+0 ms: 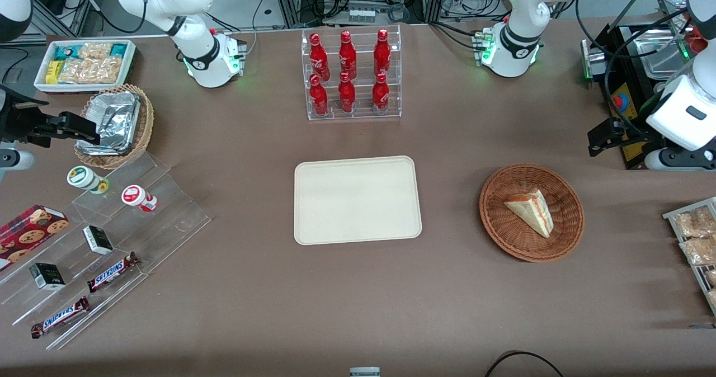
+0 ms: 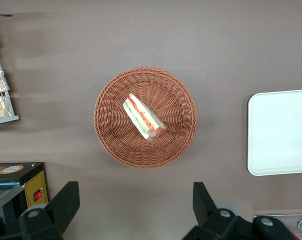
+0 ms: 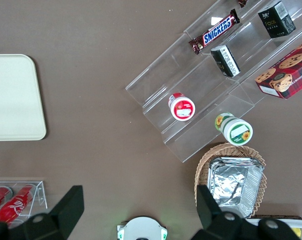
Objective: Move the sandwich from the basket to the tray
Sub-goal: 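Move the left gripper over the wrapped sandwich in the wicker basket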
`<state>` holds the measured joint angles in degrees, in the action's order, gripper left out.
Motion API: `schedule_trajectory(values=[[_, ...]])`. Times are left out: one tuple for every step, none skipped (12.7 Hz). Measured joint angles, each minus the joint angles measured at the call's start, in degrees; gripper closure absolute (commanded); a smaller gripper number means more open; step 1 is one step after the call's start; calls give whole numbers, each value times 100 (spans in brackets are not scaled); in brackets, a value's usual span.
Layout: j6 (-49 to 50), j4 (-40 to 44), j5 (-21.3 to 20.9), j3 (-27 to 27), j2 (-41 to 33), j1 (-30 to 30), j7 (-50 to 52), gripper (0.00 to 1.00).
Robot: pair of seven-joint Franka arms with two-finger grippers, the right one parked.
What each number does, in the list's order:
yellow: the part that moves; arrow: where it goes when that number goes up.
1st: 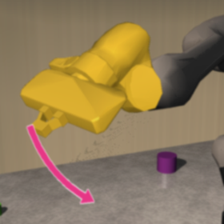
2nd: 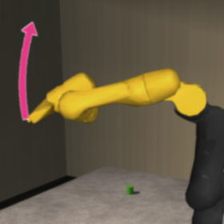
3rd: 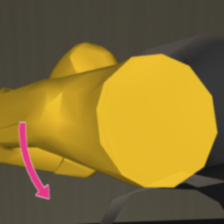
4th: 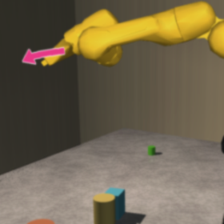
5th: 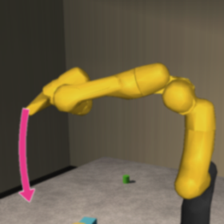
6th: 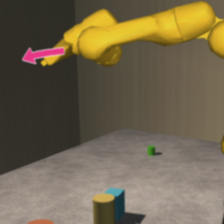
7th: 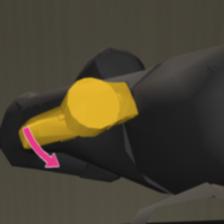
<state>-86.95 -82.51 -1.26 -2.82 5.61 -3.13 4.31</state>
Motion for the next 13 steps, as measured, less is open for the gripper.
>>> schedule_trajectory(values=[[14, 2, 0, 3, 0, 1, 0, 0], [42, 6, 0, 3, 0, 1, 0, 0], [60, 7, 0, 3, 0, 1, 0, 0], [86, -1, 0, 5, 2, 1, 0, 0], [92, -51, 0, 7, 6, 1, 0, 0], [89, -141, -1, 8, 14, 1, 0, 0], [45, -286, -1, 8, 25, 1, 0, 0], [-101, -483, -1, 8, 28, 1, 0, 0], [-348, -738, -1, 8, 24, 1, 0, 0], [-600, -991, -1, 8, 15, 1, 35, 0], [-859, -1266, -1, 8, 2, 1, 127, 0], [-1128, -1546, -1, 9, -7, 1, 250, 0], [-1378, -1789, -1, 10, -11, 2, 409, 0]])
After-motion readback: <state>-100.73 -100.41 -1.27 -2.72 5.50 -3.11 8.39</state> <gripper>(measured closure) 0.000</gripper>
